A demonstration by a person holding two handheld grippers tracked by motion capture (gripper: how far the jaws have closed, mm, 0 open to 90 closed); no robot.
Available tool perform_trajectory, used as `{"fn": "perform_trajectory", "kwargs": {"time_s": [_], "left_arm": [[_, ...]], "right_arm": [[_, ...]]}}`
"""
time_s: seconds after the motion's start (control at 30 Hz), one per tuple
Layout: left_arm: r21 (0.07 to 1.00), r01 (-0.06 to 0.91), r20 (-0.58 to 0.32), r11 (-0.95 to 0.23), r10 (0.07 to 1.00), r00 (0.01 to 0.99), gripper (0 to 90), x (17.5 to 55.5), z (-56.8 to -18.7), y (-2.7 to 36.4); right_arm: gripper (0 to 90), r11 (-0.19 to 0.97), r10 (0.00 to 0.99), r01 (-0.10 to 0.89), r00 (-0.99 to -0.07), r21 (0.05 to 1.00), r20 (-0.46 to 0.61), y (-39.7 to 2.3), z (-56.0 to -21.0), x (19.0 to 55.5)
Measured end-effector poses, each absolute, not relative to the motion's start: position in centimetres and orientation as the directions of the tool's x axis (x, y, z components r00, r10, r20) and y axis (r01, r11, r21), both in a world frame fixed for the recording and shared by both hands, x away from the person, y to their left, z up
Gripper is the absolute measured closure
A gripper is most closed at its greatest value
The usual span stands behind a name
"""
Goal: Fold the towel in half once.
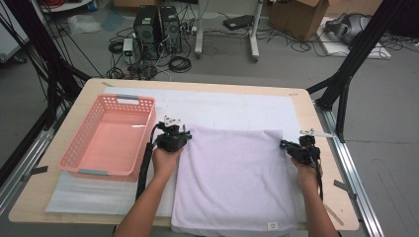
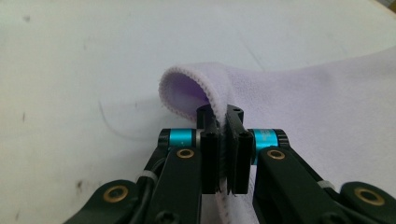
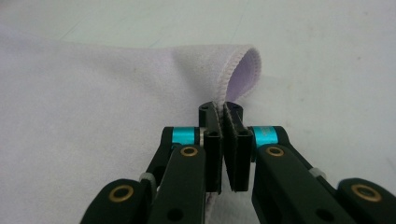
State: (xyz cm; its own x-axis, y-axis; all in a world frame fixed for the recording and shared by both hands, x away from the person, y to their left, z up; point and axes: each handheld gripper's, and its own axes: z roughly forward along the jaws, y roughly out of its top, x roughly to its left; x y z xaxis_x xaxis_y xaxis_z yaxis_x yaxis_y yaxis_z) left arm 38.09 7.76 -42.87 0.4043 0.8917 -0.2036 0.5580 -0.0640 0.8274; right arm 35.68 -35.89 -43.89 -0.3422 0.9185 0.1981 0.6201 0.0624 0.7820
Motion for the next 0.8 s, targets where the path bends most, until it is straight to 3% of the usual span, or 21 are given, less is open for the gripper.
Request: {"fn": "perform_trajectory", "kwargs": {"time_s": [0.2, 0.37, 0.8], "left_arm": [[0.837, 0.546, -0.211, -0.037, 0.899, 0.384, 85.7, 40.2, -41.7, 8.1], [0.860, 0.501, -0.135, -0.095, 0.905, 0.403, 85.5, 41.4, -41.6, 8.3], [0.868, 0.491, -0.147, -0.076, 0.905, 0.400, 85.5, 45.4, -40.9, 8.2]], "right_arm": [[87.0, 0.033, 0.918, 0.576, -0.341, 0.817, 0.203, -35.9, -42.2, 37.1], [87.0, 0.008, 0.915, 0.543, -0.342, 0.840, 0.213, -35.9, -41.0, 38.7], [87.0, -0.006, 0.934, 0.534, -0.299, 0.845, 0.195, -35.7, -41.0, 42.6]]}}
